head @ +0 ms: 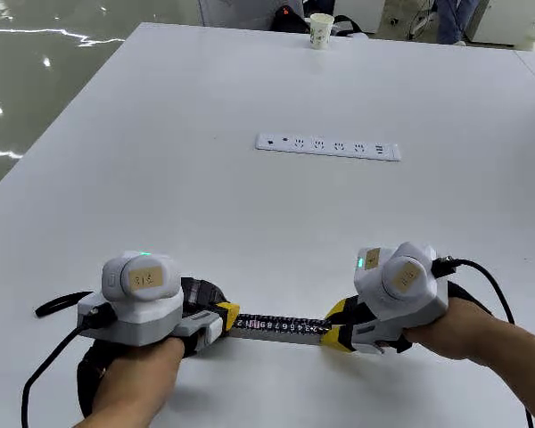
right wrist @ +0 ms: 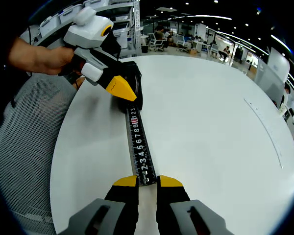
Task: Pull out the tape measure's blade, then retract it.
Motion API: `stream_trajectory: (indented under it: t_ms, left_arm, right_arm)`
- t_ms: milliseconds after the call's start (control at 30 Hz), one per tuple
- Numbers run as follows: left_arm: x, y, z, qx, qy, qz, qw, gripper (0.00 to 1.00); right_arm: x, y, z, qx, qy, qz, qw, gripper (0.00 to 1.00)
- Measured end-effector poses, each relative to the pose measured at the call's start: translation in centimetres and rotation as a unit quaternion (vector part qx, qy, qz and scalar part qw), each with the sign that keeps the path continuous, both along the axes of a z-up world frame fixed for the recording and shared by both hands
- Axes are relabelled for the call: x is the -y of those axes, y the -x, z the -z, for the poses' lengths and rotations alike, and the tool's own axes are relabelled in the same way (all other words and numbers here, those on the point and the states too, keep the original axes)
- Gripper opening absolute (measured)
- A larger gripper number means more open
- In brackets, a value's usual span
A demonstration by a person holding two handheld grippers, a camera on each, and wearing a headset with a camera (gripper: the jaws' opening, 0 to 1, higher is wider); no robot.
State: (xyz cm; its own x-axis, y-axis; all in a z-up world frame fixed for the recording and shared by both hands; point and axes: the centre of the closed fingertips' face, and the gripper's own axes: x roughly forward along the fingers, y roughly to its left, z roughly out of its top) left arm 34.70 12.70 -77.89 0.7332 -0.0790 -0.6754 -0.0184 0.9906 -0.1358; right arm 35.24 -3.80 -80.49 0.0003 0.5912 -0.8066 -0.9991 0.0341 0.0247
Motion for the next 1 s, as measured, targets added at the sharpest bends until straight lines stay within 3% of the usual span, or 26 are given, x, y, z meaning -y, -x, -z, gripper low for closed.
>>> stream_trajectory:
  t_ms: [1000]
  left_arm:
    - [0.0, 0.0, 0.0, -0.001, 0.002, 0.000, 1.0000, 0.59]
  right_arm:
    - [-2.8, 0.4, 0.1, -0.009, -0.012, -0.008, 0.9999, 0.09]
